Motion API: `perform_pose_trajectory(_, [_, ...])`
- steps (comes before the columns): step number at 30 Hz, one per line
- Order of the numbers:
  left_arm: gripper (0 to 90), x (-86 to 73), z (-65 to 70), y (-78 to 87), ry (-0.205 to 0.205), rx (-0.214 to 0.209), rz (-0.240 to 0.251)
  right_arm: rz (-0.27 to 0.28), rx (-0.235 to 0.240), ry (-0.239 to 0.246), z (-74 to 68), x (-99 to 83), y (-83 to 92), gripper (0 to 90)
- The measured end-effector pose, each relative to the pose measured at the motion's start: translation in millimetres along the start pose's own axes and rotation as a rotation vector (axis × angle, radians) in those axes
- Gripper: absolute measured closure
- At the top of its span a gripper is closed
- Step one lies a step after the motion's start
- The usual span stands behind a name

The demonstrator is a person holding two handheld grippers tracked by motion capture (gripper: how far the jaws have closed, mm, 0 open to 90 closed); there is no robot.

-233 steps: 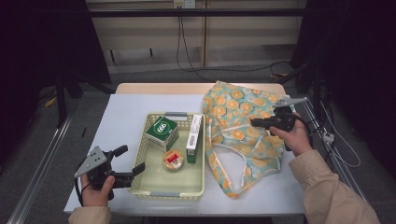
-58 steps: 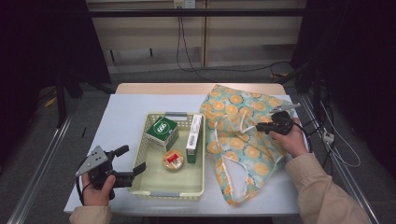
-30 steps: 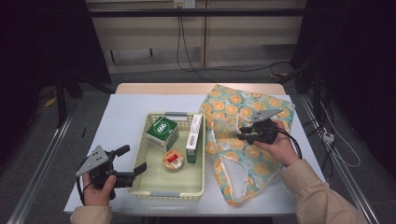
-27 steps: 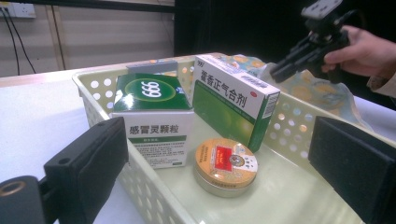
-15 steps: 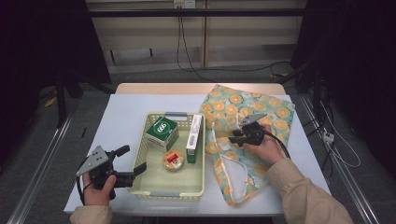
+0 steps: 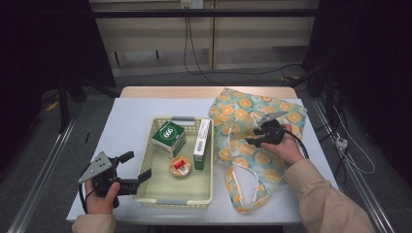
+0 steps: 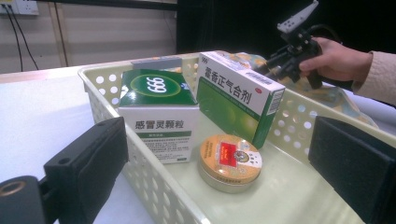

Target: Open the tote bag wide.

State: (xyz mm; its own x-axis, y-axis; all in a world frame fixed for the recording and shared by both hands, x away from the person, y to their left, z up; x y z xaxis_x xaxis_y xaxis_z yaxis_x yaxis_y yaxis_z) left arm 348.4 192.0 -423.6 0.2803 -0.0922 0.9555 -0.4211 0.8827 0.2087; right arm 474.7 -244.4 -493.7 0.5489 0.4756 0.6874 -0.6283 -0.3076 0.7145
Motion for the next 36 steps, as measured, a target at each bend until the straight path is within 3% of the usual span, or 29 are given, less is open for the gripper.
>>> perform_pose_trajectory(3, [4.9, 0.8, 1.0, -0.6, -0.003, -0.002, 0.001, -0.020, -0.009, 0.049, -5.0, -9.4, 2.2, 47.6])
perform_pose_trajectory(9, [4.9, 0.9, 1.1, -1.6, -0.003, -0.001, -0.002, -0.017, 0.002, 0.018, 1.6, -12.5, 5.7, 84.0])
perform_pose_trajectory(11, [4.9, 1.2, 1.1, -1.4, -0.005, -0.001, -0.003, -0.026, -0.003, 0.017, 2.2, -11.7, 5.3, 88.9])
perform_pose_trajectory(14, [4.9, 1.5, 0.9, -0.7, 0.001, 0.000, 0.007, -0.033, -0.001, 0.033, 1.5, -6.2, 7.9, 90.0])
perform_pose_trajectory(21, [4.9, 2.9, 1.6, 0.3, 0.001, -0.001, 0.013, 0.022, -0.002, 0.035, 8.6, 24.8, 29.4, 90.0])
perform_pose_trajectory(25, [4.9, 3.1, 1.9, 0.1, -0.003, -0.003, 0.011, 0.061, 0.020, 0.010, 15.9, 42.0, 40.0, 90.0])
perform_pose_trajectory(28, [4.9, 2.7, 1.8, 0.1, 0.002, -0.003, 0.013, 0.113, 0.074, -0.072, 20.5, 52.8, 48.4, 90.0])
perform_pose_trajectory(29, [4.9, 2.4, 1.4, 0.3, 0.001, -0.003, 0.012, 0.115, 0.081, -0.072, 19.5, 54.7, 50.6, 90.0])
perform_pose_trajectory(36, [4.9, 1.7, 0.0, 1.9, 0.005, 0.003, 0.014, 0.086, 0.118, 0.030, -11.9, 56.0, 65.3, 90.0])
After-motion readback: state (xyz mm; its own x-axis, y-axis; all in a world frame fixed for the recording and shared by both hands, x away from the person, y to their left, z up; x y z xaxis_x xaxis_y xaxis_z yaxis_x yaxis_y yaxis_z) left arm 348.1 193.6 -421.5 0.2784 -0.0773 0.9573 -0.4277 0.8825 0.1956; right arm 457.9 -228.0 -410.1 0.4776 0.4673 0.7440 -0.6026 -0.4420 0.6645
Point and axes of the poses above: each handheld gripper's, and its own axes: y roughly backward along the jaws, x roughly out of its top, z roughly to its right, the point moved 6 cm from there along -y, roughly forward along the jaws, and after that the axes turned 13 degrees about -x, right-handed, at the moved point
